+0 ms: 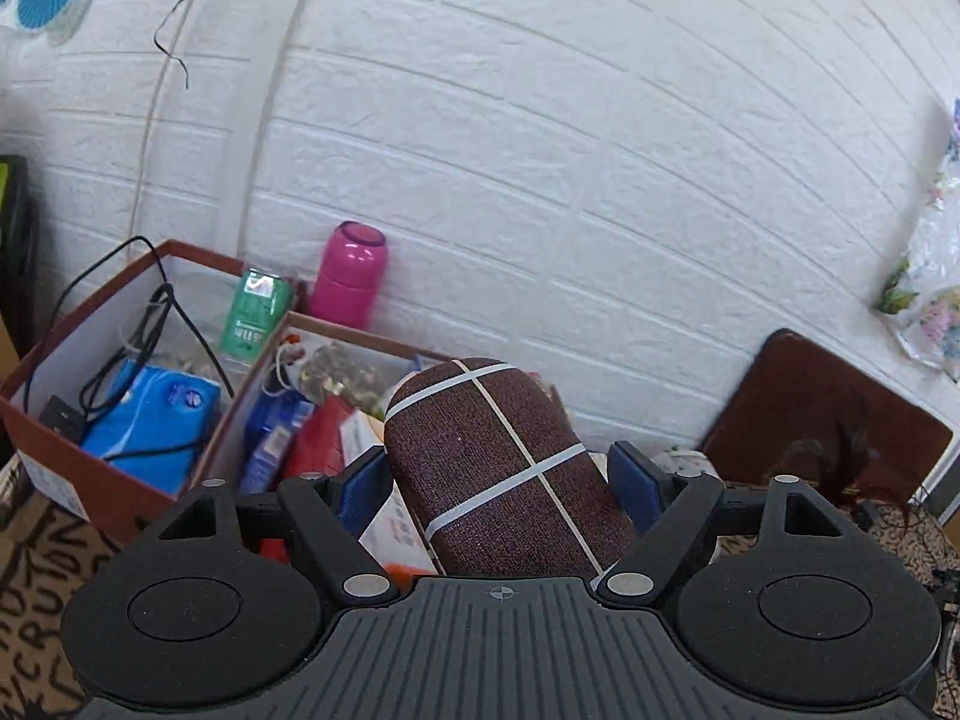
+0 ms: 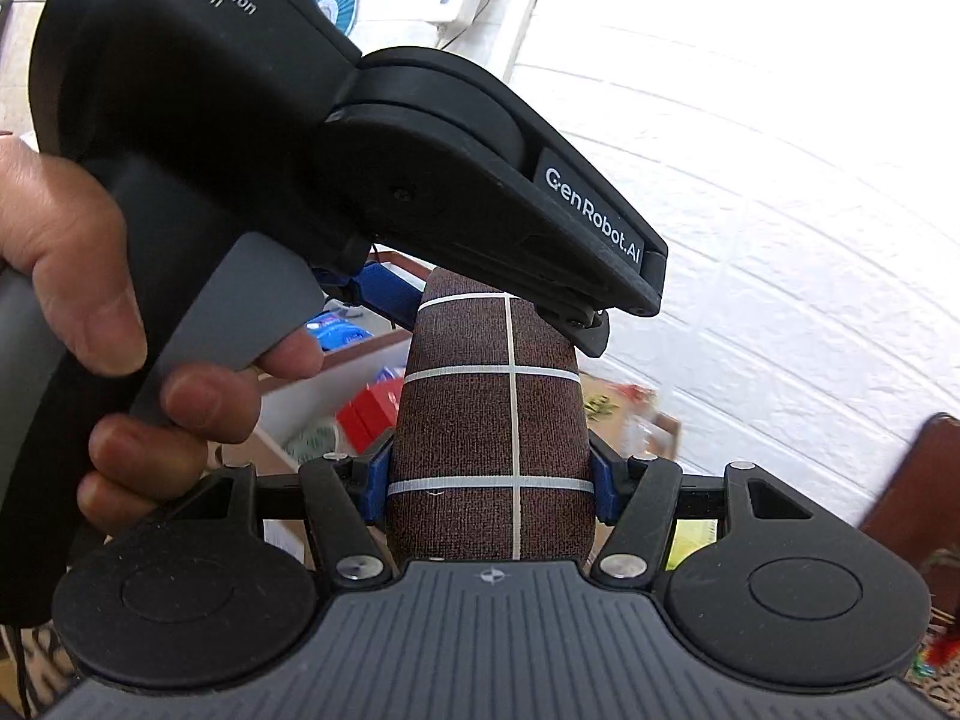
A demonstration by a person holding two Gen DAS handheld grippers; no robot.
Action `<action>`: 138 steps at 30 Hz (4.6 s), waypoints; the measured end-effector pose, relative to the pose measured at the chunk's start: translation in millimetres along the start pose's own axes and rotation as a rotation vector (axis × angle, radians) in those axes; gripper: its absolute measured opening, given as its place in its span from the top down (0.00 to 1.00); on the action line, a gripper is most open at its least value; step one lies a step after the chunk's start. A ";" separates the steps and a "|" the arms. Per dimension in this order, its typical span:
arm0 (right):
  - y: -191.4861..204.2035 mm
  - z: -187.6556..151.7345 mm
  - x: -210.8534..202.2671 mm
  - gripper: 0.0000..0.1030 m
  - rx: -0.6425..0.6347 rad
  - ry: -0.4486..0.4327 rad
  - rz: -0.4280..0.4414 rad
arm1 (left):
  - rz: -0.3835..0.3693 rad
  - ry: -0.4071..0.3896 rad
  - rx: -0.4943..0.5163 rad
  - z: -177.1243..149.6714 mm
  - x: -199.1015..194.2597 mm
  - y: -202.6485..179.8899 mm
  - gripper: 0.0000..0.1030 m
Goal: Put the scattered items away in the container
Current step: 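Carry the glasses case into the cardboard box and open the left gripper, then move both tools back toward the items on the table, then close the right gripper on the clear bag holding a black brush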
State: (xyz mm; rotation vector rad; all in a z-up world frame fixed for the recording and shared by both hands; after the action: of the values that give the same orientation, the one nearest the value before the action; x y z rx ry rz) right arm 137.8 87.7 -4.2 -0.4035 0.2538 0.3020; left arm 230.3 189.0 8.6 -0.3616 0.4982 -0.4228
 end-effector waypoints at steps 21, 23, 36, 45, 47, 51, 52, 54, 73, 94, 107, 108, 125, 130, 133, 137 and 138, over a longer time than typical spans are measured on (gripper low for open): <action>-18.2 -19.0 104.0 0.17 -0.006 0.065 -0.043 | -0.084 -0.001 -0.191 13.8 58.7 85.5 0.03; -20.5 -22.6 98.7 0.22 0.008 0.062 -0.039 | -0.082 -0.013 -0.155 14.0 52.0 79.4 0.03; -38.3 -17.1 102.5 0.21 0.063 0.055 -0.011 | -0.037 0.024 -0.045 -6.1 39.7 48.9 0.00; -68.9 -29.1 57.4 0.01 0.091 0.028 -0.024 | -0.017 -0.048 0.072 -30.9 -9.2 4.9 0.00; -71.4 -39.5 42.3 0.01 0.100 0.050 -0.024 | -0.005 -0.064 0.076 -41.2 -20.0 -2.3 0.00; -70.4 -64.9 -1.9 0.01 0.122 0.093 -0.046 | -0.007 -0.054 0.057 -71.4 -29.2 -17.9 0.00; -77.4 -75.8 -13.2 0.01 0.133 0.103 -0.053 | -0.014 -0.046 0.054 -80.6 -28.7 -22.6 0.00; -91.7 -90.9 -24.8 0.01 0.165 0.125 -0.074 | -0.022 -0.017 0.043 -100.6 -25.3 -33.4 0.00; -195.7 -222.4 -35.1 0.01 0.387 0.338 -0.283 | -0.104 0.207 0.063 -208.5 52.7 -129.4 0.00; -286.7 -265.6 76.0 0.06 0.185 0.310 -0.276 | -0.143 0.293 0.008 -191.4 228.1 -150.7 0.19; -296.2 -273.1 134.6 0.23 0.188 0.312 -0.108 | -0.139 0.282 -0.022 -191.8 265.3 -137.0 0.17; -291.3 -271.6 129.7 0.26 0.166 0.314 -0.107 | -0.135 0.284 -0.027 -191.5 263.3 -136.4 0.17; -181.8 -256.2 12.4 0.35 0.045 0.337 0.114 | -0.079 0.297 -0.093 -211.2 194.0 -121.7 0.34; -173.4 -251.3 9.8 0.37 -0.014 0.323 0.117 | -0.082 0.299 -0.073 -210.7 186.9 -123.8 0.43; -173.9 -254.3 18.7 0.37 -0.034 0.337 0.077 | -0.092 0.326 -0.073 -219.1 191.6 -122.2 0.29; -179.1 -258.9 24.6 0.43 0.080 0.379 0.080 | -0.094 0.321 -0.051 -221.7 191.7 -124.6 0.40; -178.5 -258.9 23.9 0.45 0.092 0.385 0.078 | -0.080 0.322 -0.041 -221.3 191.1 -125.0 0.50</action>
State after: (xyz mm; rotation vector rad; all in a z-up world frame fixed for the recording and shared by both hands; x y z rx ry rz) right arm 173.0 -171.7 -180.0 -0.3593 0.6592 0.2867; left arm 228.7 -58.0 -191.6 -0.3552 0.8092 -0.5529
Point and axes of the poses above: each gripper's, at about its wrist camera, not at the fingertips, and x roughly the way its jaws point, y to its left, z to its top, the point moved 9 cm from there along x, roughly the way its jaws point, and after that the axes turned 14 degrees about -z, right-handed, at the moved point
